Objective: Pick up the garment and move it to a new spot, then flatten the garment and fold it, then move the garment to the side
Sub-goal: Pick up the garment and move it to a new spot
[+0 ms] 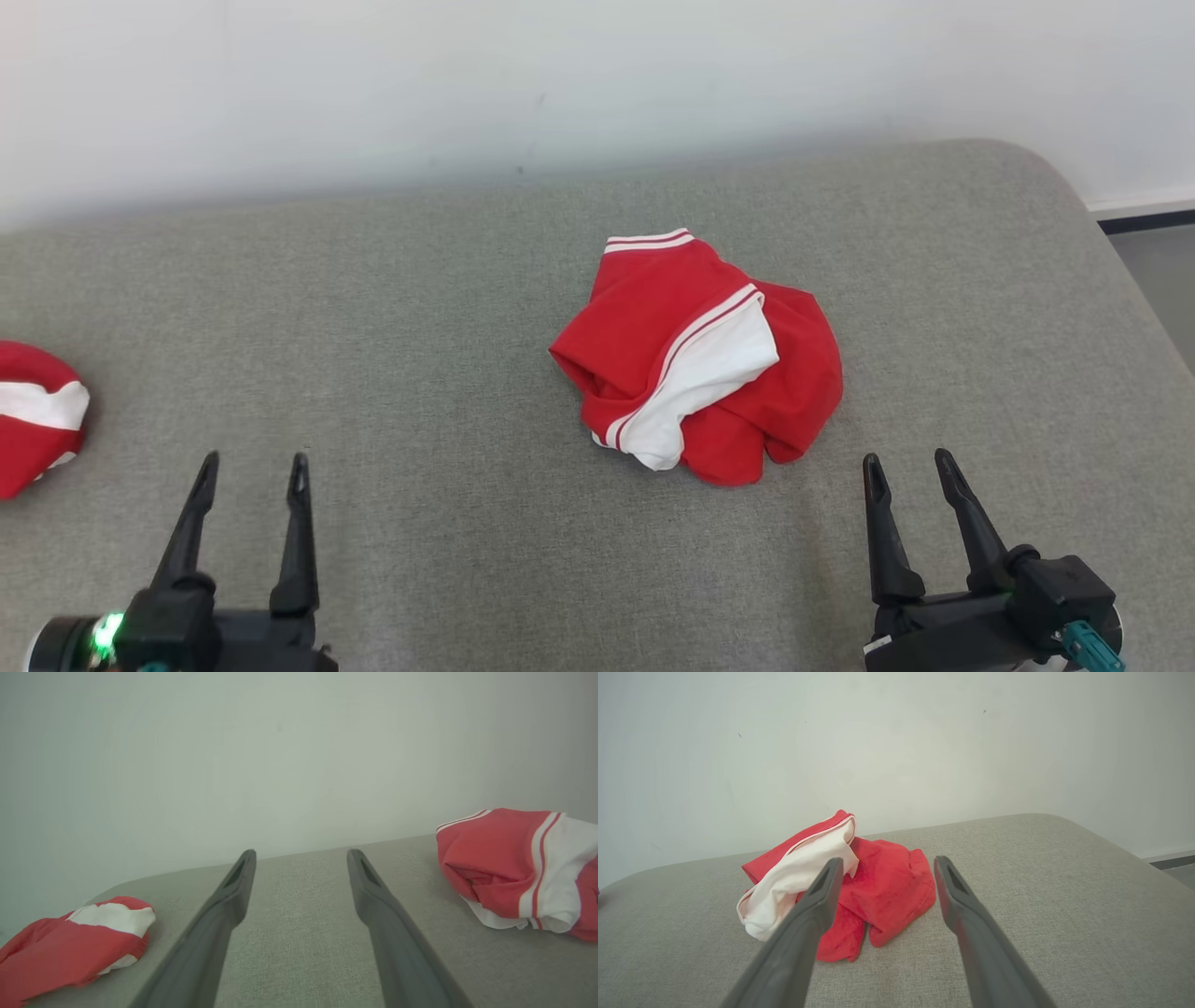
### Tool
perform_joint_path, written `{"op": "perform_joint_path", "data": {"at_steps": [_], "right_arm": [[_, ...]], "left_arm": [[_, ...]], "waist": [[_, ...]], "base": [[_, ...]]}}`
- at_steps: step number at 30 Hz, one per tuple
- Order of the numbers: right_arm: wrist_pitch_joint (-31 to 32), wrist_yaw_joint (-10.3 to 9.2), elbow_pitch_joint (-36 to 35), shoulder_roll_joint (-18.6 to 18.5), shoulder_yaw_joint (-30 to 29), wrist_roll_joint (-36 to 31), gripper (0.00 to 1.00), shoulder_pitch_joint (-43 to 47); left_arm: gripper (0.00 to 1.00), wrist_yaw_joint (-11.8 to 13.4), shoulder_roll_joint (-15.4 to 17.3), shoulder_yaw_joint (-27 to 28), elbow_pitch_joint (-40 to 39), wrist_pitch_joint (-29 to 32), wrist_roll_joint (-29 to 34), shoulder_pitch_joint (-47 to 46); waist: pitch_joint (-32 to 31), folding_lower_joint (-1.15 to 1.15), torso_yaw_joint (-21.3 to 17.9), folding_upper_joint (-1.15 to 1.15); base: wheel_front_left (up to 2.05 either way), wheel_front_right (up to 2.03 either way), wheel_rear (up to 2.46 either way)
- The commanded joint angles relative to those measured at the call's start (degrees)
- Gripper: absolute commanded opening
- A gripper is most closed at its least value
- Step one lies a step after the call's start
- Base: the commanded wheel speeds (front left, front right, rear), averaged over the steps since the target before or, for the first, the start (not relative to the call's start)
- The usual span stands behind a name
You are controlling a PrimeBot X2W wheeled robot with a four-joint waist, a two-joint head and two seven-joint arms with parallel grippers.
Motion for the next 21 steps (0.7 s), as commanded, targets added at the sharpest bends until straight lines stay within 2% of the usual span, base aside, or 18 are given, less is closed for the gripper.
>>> {"op": "perform_joint_path", "data": {"at_steps": [1,7,9,14,21], "right_arm": [[-0.01,0.19,0.04,0.01,0.01,-0.41,1.00,0.38],[-0.01,0.20,0.11,0.00,0.09,-0.67,1.00,1.09],[-0.01,0.20,0.09,0.01,0.08,-0.75,1.00,1.37],[-0.01,0.20,0.61,0.00,-0.30,-0.90,1.00,2.05],[-0.01,0.20,1.59,0.00,-0.17,-0.95,1.00,2.49]], "left_arm": [[1.00,-0.12,-0.71,1.02,-0.71,-0.19,0.68,1.28],[1.00,0.02,-4.40,5.80,-2.27,-0.19,2.00,6.26],[1.00,-0.79,-5.10,7.15,-1.81,-0.19,1.51,7.43],[1.00,-2.62,-5.83,8.38,0.76,-0.18,2.94,8.93],[1.00,-3.16,-6.37,8.49,3.87,-0.19,4.58,9.60]], "waist": [[-0.36,0.01,0.35,0.00],[-0.92,0.01,0.67,0.00],[-0.95,0.01,0.75,0.00],[-1.29,0.01,1.14,0.00],[-1.96,0.01,1.85,0.00]], "base": [[0.00,0.00,0.00],[0.00,0.00,0.00],[0.00,0.00,0.00],[0.00,0.00,0.00],[0.00,0.00,0.00]]}}
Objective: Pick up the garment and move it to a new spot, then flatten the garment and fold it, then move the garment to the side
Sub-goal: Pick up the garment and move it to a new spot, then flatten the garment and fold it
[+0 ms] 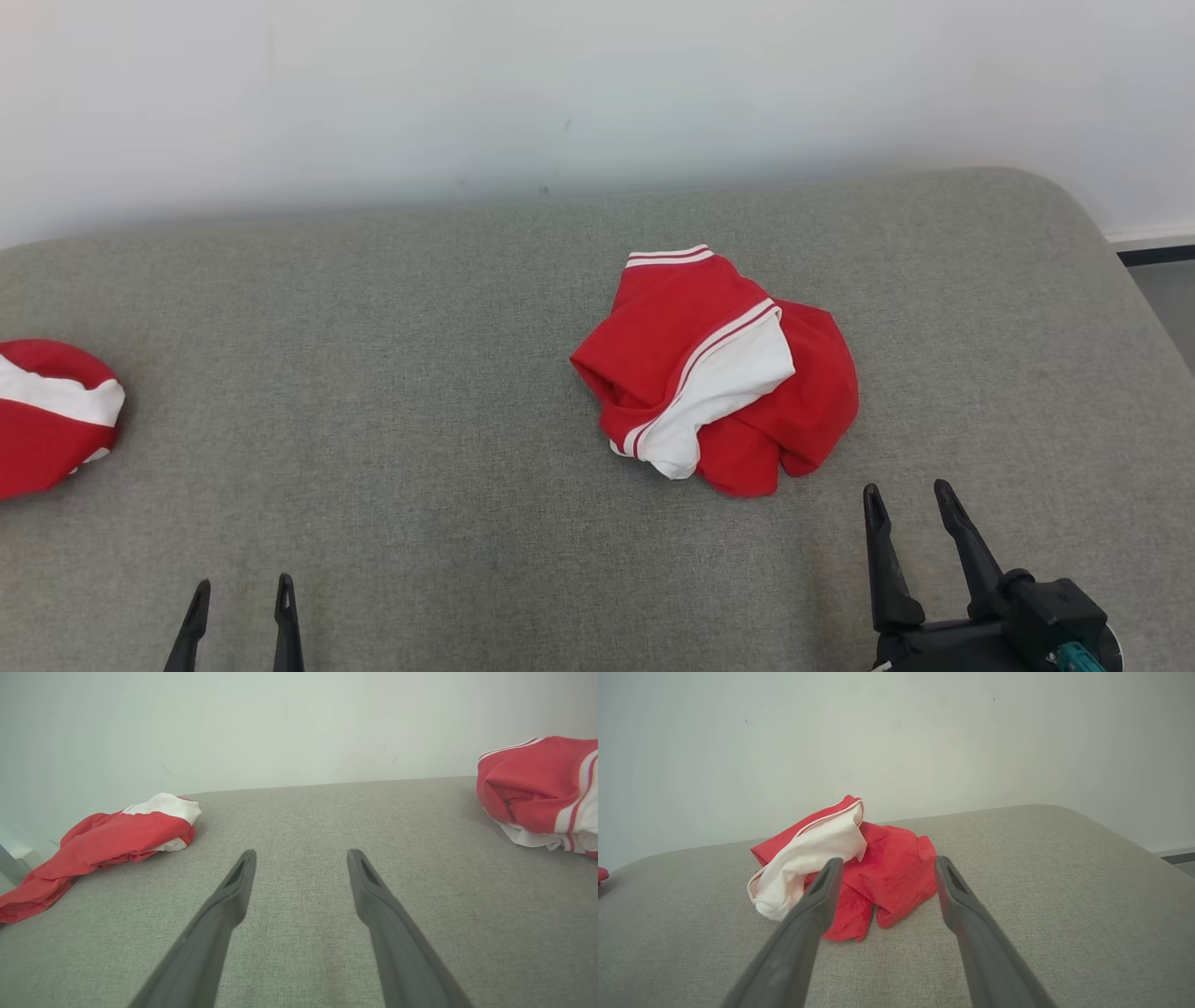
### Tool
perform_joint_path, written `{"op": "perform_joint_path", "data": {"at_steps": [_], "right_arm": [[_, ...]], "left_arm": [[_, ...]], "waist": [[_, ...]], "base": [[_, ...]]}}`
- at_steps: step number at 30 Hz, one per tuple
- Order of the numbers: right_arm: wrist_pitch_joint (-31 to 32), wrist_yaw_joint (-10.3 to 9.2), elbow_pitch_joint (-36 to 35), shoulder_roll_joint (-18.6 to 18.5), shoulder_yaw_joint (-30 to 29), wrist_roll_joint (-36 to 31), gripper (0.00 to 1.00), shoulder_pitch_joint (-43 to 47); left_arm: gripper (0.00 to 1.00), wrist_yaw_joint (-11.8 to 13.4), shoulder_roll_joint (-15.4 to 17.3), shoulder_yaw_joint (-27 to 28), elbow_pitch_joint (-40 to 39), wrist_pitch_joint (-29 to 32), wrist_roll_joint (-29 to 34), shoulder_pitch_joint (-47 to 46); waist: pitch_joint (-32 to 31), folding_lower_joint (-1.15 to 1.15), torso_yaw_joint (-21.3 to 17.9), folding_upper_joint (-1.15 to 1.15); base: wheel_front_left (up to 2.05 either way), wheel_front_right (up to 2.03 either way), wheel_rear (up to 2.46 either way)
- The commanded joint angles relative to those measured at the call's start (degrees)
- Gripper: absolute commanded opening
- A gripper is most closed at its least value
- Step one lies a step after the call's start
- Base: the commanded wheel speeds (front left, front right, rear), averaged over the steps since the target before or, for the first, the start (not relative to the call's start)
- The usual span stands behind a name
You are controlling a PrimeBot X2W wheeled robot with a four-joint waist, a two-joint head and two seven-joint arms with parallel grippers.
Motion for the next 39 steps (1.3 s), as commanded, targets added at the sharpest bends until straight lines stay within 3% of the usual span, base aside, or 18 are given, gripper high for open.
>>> {"op": "perform_joint_path", "data": {"at_steps": [1,39], "right_arm": [[-0.02,0.20,0.14,0.02,0.08,-0.35,1.00,0.61],[-0.03,0.20,0.54,0.01,0.91,-0.72,1.00,0.46]], "left_arm": [[1.00,-0.22,-0.21,0.10,0.31,-0.19,0.43,0.68],[1.00,0.09,-1.01,1.12,2.27,-0.20,1.21,0.59]], "waist": [[-0.15,0.00,0.18,0.00],[0.18,0.00,0.53,0.00]], "base": [[0.00,0.00,0.00],[0.00,0.00,0.00]]}}
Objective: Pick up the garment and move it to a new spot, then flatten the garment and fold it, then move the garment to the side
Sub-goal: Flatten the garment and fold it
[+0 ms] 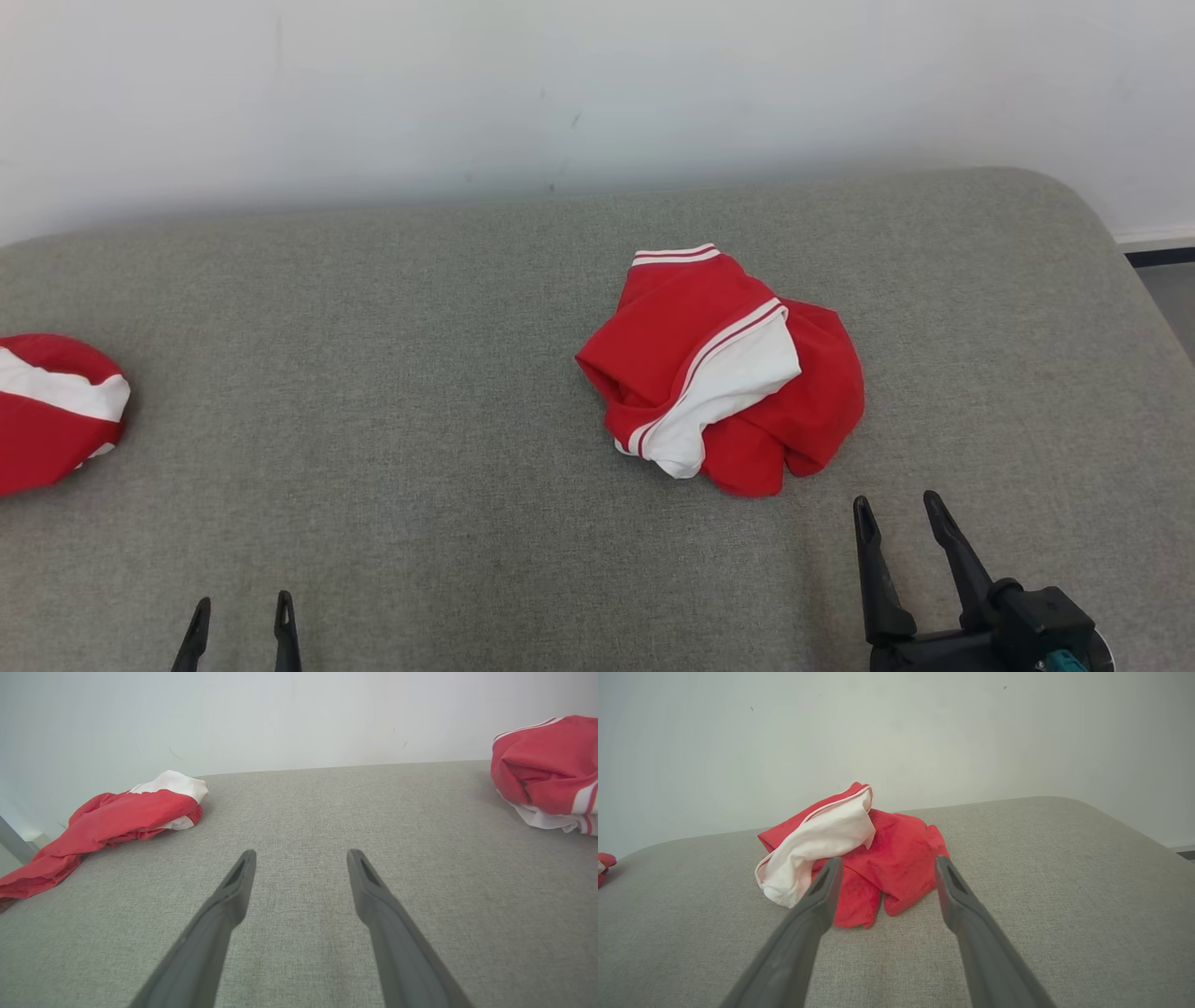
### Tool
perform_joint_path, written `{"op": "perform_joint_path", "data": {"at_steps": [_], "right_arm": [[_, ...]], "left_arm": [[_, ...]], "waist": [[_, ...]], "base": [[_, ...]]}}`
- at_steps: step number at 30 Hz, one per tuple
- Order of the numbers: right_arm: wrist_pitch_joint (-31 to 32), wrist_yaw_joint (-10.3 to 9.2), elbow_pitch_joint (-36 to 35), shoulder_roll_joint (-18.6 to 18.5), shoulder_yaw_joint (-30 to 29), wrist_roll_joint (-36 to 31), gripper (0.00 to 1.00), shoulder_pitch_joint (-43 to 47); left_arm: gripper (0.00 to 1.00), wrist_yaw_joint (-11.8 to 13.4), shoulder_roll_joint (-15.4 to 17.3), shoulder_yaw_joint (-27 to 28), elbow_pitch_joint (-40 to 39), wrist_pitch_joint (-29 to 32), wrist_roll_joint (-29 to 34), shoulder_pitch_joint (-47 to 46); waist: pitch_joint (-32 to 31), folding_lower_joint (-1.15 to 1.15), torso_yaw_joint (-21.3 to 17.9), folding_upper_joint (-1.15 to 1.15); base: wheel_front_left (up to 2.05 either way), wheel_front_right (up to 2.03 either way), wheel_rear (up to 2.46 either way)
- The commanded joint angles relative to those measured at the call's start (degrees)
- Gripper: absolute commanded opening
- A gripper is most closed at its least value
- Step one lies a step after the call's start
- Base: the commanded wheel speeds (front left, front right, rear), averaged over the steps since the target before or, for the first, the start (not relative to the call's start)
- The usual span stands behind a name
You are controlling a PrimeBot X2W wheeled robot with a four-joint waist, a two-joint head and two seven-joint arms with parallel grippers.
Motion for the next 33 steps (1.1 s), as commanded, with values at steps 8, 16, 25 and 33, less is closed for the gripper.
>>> {"op": "perform_joint_path", "data": {"at_steps": [8,16,25,33], "right_arm": [[-0.01,0.20,-0.21,0.01,0.11,-0.48,1.00,-0.22],[-0.01,0.20,-0.30,0.01,0.19,-0.29,1.00,-0.55],[-0.01,0.20,0.00,0.01,1.37,1.03,1.00,-2.58],[-0.01,0.20,0.08,0.04,1.80,2.79,1.00,-4.79]], "left_arm": [[1.00,0.00,-0.23,0.41,0.26,-0.20,0.08,0.12],[1.00,-0.07,-0.28,0.64,-0.27,-0.20,0.05,-1.00],[1.00,-1.36,-0.29,-8.04,-0.51,-0.20,1.05,-11.75],[1.00,-1.93,0.11,-18.84,4.35,-0.19,1.95,-23.70]], "waist": [[0.02,0.00,-0.10,0.00],[0.34,0.00,-0.51,0.00],[2.82,0.00,-4.07,0.00],[5.80,0.00,-10.12,0.00]], "base": [[0.00,0.00,0.00],[0.00,0.00,0.00],[0.00,0.00,0.00],[0.00,0.00,0.00]]}}
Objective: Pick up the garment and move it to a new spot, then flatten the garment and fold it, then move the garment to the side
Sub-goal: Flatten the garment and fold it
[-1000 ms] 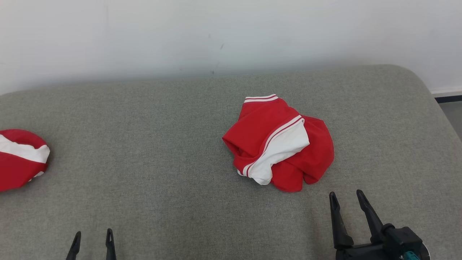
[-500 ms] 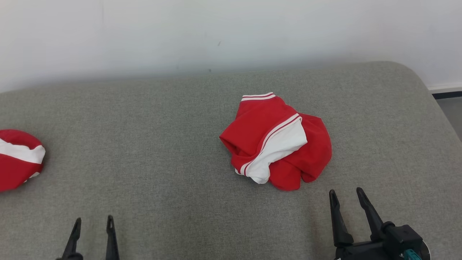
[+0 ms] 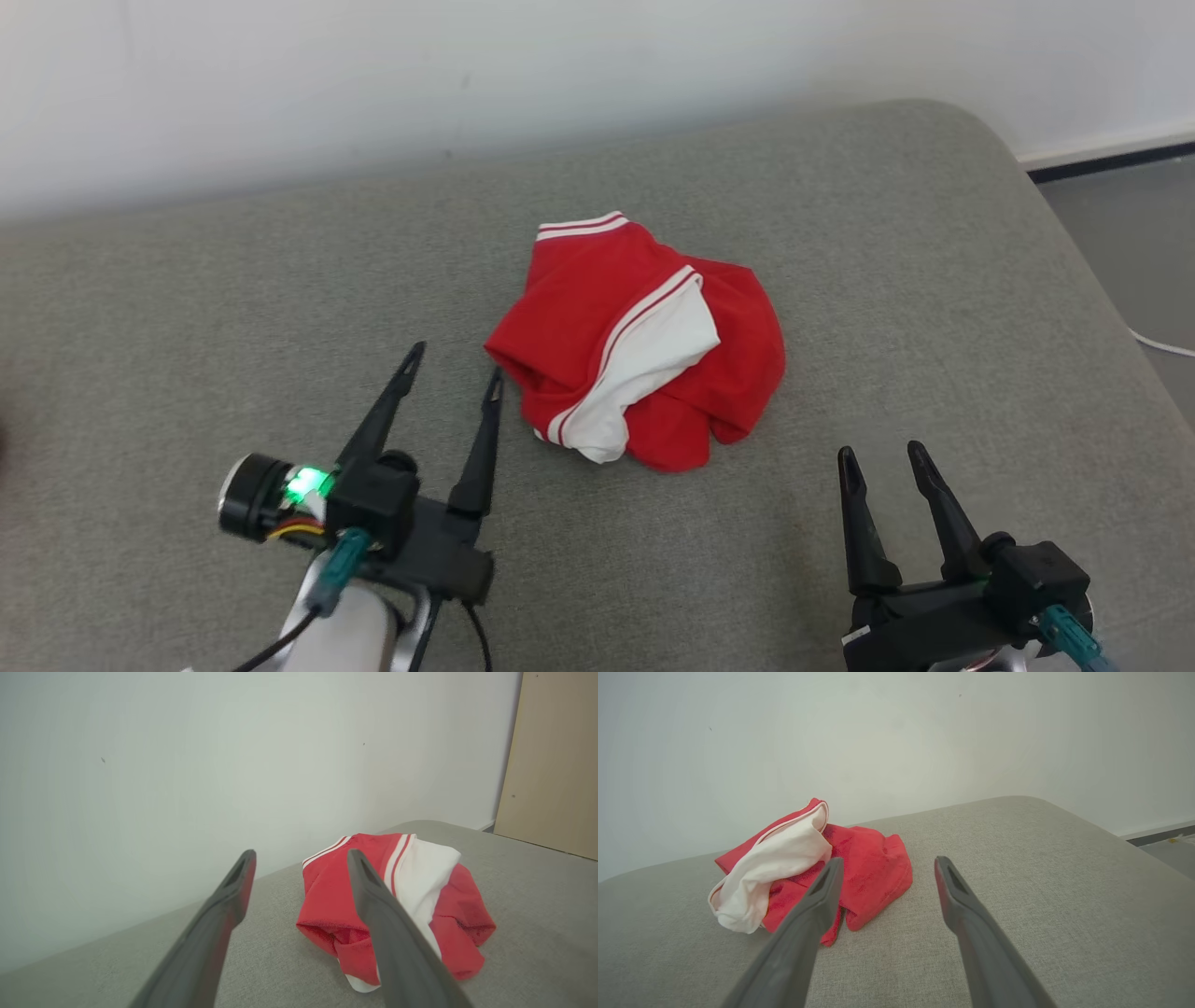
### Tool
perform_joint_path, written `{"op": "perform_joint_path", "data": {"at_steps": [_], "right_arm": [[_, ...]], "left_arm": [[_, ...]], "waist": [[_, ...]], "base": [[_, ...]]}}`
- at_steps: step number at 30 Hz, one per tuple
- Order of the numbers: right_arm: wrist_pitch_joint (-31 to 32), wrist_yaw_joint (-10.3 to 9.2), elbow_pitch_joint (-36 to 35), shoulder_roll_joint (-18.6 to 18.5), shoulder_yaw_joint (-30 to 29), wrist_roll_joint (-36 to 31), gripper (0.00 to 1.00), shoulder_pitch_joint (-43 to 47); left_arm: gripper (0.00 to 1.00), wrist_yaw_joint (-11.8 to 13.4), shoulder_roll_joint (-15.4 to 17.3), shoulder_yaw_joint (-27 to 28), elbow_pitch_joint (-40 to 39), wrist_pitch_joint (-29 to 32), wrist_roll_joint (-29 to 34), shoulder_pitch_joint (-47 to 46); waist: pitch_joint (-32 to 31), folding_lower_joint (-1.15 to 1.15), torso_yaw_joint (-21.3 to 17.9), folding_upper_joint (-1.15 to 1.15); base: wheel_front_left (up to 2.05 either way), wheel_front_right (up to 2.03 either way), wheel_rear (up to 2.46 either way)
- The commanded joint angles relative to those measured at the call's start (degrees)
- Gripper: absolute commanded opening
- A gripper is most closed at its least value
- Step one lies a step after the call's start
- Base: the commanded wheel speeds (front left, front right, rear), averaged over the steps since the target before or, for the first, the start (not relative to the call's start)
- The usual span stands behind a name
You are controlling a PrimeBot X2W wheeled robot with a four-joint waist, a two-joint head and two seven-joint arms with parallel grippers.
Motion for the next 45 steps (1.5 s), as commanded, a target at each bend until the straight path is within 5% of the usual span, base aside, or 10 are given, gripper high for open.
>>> {"op": "perform_joint_path", "data": {"at_steps": [1,10,19,20,21,22,33,45], "right_arm": [[-0.02,0.20,-0.02,0.06,0.08,0.61,1.00,-0.63],[-0.02,0.20,0.57,0.07,0.19,2.93,1.00,-1.80],[-0.03,0.20,0.33,0.05,0.83,2.52,1.00,-1.62],[-0.03,0.20,0.44,0.06,0.79,2.36,1.00,-1.49],[-0.03,0.20,0.42,0.08,0.76,2.22,1.00,-1.36],[-0.02,0.20,0.40,0.07,0.68,1.95,1.00,-1.21],[-0.02,0.20,0.53,0.06,-0.37,0.32,1.00,0.52],[-0.03,0.20,0.34,0.05,-1.20,-1.17,1.00,2.42]], "left_arm": [[1.00,-0.34,0.22,-1.82,1.34,-0.18,0.32,-1.83],[1.00,-0.27,3.04,-15.41,13.53,-0.18,-3.47,-11.82],[1.00,0.68,4.69,-13.70,22.80,-0.18,-3.95,-15.39],[0.76,0.97,4.66,-13.37,23.50,-0.18,-4.04,-15.62],[0.29,1.25,4.52,-12.94,24.08,-0.18,-4.24,-15.96],[0.00,1.17,4.35,-12.63,24.27,-0.19,-4.41,-16.17],[0.00,0.89,0.88,-7.92,9.96,-0.18,-8.49,-12.66],[0.00,0.73,-0.01,2.45,-4.88,-0.19,-11.93,6.23]], "waist": [[2.55,0.00,-4.22,-0.01],[4.95,0.00,-11.29,-0.01],[4.57,0.00,-15.19,-0.01],[4.38,0.00,-15.26,-0.01],[4.22,0.00,-15.27,-0.01],[4.02,0.00,-15.21,-0.01],[1.49,0.00,-8.24,-0.01],[-1.55,0.00,4.48,-0.01]], "base": [[0.00,0.00,0.00],[0.00,0.00,0.00],[0.00,0.00,0.00],[0.00,0.00,0.00],[0.00,0.00,0.00],[0.00,0.00,0.00],[0.00,0.00,0.00],[0.00,0.00,0.00]]}}
